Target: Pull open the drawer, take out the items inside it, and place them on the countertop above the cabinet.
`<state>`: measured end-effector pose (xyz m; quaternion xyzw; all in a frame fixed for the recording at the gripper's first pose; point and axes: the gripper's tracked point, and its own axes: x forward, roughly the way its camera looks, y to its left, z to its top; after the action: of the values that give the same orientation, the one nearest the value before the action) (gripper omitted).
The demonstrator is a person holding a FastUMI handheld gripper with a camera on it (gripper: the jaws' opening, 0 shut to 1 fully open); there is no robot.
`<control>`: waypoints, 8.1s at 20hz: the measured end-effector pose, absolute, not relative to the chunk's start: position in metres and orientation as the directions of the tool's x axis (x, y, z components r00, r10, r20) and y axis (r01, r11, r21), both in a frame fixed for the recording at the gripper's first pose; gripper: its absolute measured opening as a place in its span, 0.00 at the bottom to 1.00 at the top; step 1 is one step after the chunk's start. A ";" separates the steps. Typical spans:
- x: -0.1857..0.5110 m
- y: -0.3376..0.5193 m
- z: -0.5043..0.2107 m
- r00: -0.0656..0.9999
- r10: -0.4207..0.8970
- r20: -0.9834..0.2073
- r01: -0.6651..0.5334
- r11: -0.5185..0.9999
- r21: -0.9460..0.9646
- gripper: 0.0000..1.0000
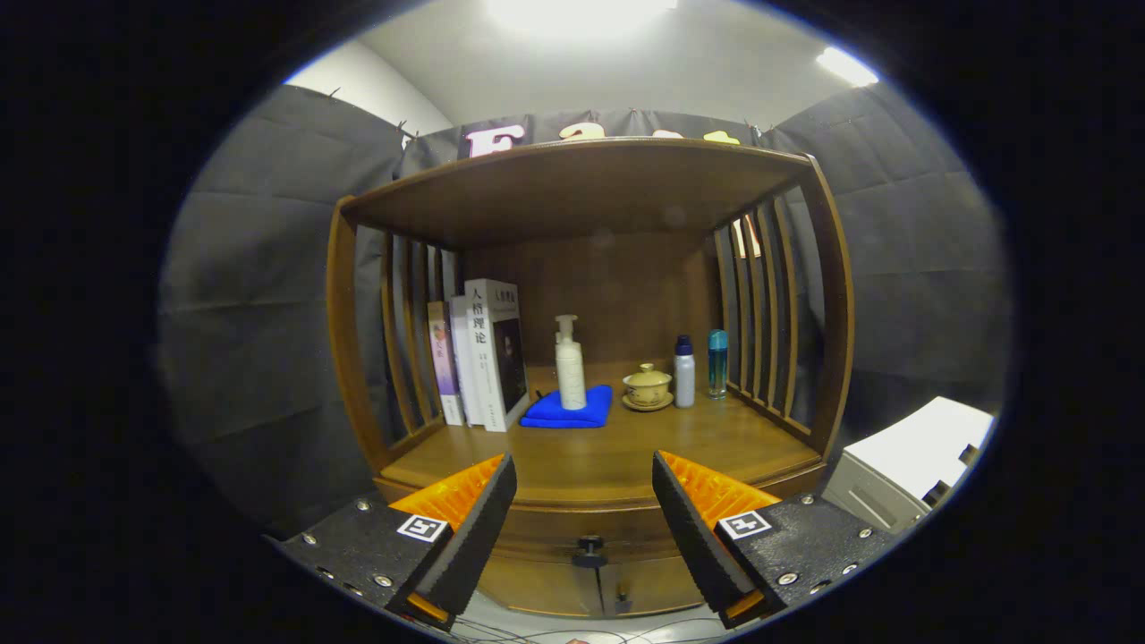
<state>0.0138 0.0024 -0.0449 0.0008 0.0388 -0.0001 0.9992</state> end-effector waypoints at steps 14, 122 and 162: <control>0.054 0.041 -0.133 0.986 0.034 -0.166 -0.053 0.992 -0.111 0.95; -0.092 -0.002 -0.138 0.997 -0.022 -0.078 0.026 0.998 0.055 0.95; 0.058 -0.006 -0.258 0.490 -0.154 -0.858 0.153 0.984 -0.089 0.95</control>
<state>0.0575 -0.0062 -0.2578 -0.0004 0.4970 -0.0891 0.8632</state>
